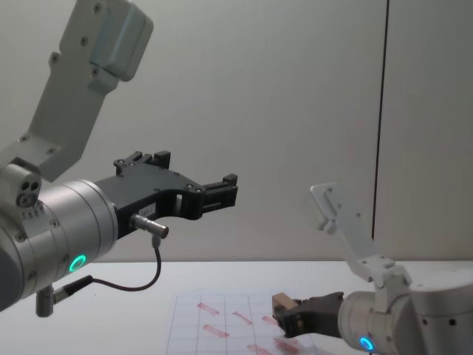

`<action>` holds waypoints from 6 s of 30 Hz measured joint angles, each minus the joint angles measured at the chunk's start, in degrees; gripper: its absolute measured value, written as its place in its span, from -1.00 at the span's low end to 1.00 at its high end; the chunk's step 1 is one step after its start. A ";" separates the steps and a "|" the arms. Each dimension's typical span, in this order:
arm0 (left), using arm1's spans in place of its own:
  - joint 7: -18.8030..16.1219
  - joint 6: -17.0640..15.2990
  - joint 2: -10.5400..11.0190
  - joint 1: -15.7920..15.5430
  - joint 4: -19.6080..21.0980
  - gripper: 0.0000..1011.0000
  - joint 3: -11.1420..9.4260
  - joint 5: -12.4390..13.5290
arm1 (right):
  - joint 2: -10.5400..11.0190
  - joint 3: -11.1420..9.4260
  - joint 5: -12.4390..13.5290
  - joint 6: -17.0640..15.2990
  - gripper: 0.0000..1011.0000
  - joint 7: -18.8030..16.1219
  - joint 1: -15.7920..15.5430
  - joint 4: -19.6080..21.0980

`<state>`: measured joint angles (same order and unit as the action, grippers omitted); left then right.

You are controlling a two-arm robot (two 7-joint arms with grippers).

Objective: Use the one hand to pick up the stamp and affix it onto the A4 paper.

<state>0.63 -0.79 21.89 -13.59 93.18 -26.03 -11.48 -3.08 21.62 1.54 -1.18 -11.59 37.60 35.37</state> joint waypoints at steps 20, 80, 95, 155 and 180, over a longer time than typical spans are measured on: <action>0.00 0.00 0.00 0.00 0.00 0.96 0.00 0.00 | -4.31 -0.16 1.91 4.45 -0.56 -1.51 7.90 -17.31; -0.01 0.00 0.00 0.00 0.00 0.96 0.00 0.00 | -5.80 -4.66 4.81 9.84 -0.56 -1.52 9.98 -20.36; -0.01 0.00 0.00 0.00 0.00 0.96 0.00 0.00 | -3.42 -7.39 8.02 5.35 -0.56 -0.55 2.07 0.97; 0.00 0.00 0.00 0.00 0.00 0.96 0.00 0.00 | 9.92 -16.99 3.25 -16.94 -0.56 0.07 -23.64 35.33; -0.01 0.00 0.00 0.00 0.00 0.96 0.00 0.00 | 9.45 -16.64 4.85 -14.89 0.26 -0.30 -22.29 31.06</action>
<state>0.62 -0.80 21.89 -13.59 93.18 -26.03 -11.48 6.37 4.97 6.39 -16.07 -11.89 15.31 66.43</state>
